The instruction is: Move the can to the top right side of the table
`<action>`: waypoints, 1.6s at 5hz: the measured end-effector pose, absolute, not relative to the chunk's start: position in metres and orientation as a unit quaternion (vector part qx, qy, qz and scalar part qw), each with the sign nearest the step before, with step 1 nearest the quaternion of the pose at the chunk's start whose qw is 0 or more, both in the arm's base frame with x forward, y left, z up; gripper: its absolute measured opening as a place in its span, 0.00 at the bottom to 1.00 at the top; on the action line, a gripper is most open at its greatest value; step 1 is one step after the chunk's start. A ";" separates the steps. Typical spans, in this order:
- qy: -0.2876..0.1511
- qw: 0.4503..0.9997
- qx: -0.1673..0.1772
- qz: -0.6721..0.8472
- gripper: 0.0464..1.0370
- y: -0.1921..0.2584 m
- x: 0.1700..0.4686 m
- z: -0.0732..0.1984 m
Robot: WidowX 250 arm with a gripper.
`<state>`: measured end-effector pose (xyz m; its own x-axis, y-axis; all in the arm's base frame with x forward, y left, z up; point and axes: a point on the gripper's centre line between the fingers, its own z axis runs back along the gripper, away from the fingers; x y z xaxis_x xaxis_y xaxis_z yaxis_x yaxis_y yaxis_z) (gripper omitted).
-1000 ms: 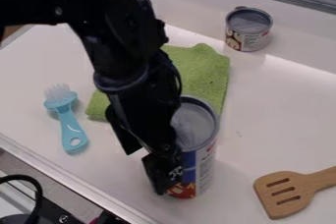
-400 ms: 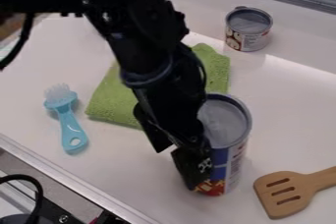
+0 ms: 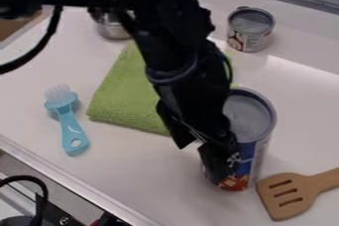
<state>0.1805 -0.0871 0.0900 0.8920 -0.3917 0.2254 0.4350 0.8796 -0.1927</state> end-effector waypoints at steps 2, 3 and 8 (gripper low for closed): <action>-0.101 0.973 -0.106 -0.180 0.96 -0.092 0.202 0.087; -0.102 0.975 -0.107 -0.167 0.96 -0.097 0.216 0.090; -0.127 0.970 -0.130 -0.163 0.96 -0.124 0.253 0.084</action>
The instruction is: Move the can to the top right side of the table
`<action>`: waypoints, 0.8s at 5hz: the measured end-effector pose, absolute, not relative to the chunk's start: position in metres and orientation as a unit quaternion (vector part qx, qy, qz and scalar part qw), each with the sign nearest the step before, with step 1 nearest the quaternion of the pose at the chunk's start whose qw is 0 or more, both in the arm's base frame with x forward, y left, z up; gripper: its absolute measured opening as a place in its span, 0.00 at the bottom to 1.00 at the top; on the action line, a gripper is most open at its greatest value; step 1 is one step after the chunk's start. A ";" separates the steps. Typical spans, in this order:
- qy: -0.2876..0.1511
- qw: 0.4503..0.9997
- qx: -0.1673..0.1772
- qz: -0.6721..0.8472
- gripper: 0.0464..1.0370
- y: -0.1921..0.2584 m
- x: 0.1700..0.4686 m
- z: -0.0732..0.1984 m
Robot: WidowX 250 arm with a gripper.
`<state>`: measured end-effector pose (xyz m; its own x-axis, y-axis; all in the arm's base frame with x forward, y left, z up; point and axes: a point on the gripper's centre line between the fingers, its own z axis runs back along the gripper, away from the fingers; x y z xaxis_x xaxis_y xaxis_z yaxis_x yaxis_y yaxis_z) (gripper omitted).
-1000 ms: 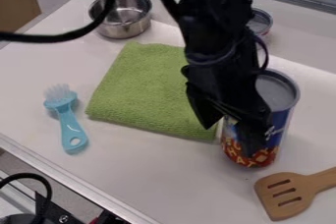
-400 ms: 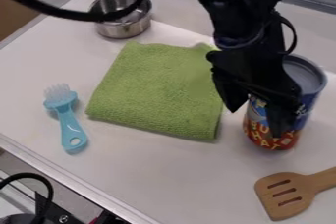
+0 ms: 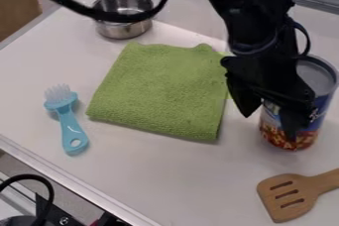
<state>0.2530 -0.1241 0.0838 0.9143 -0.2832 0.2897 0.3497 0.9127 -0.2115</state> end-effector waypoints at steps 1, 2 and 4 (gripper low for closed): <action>-0.126 0.970 -0.133 -0.158 0.96 -0.129 0.256 0.082; -0.133 0.969 -0.141 -0.153 0.96 -0.134 0.265 0.080; -0.156 0.966 -0.146 -0.146 0.96 -0.142 0.284 0.089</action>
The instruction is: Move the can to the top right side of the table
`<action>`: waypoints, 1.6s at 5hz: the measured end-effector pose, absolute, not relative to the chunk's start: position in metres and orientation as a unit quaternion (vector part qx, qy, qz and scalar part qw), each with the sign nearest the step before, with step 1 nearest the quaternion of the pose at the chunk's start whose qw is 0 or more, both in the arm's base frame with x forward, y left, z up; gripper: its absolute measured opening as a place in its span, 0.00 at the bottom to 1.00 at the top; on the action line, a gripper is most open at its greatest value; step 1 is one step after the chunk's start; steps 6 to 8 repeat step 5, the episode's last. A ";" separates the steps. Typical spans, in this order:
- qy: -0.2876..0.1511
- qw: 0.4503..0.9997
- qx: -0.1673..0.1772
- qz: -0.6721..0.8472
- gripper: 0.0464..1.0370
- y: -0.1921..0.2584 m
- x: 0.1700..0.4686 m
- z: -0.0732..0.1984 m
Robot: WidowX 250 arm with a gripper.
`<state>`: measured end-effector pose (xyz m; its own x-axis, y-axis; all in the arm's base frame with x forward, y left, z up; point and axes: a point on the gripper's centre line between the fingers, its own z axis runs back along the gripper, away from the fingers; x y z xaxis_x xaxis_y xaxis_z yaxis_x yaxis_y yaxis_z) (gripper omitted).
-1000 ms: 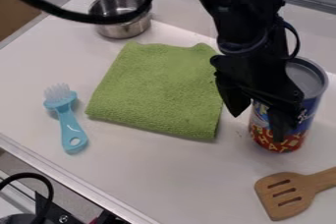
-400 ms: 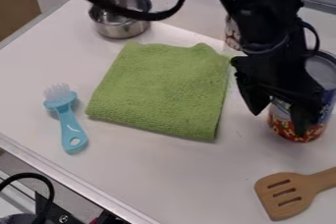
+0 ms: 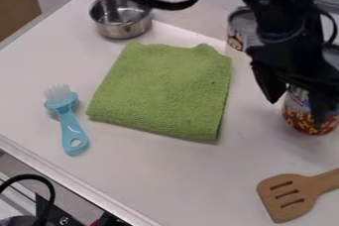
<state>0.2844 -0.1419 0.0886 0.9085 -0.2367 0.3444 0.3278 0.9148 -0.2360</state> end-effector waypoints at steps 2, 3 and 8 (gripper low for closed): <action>-0.111 0.980 -0.119 -0.111 0.96 -0.123 0.286 0.093; -0.084 0.988 -0.100 -0.087 0.96 -0.104 0.274 0.101; -0.058 0.994 -0.096 -0.019 0.96 -0.060 0.243 0.115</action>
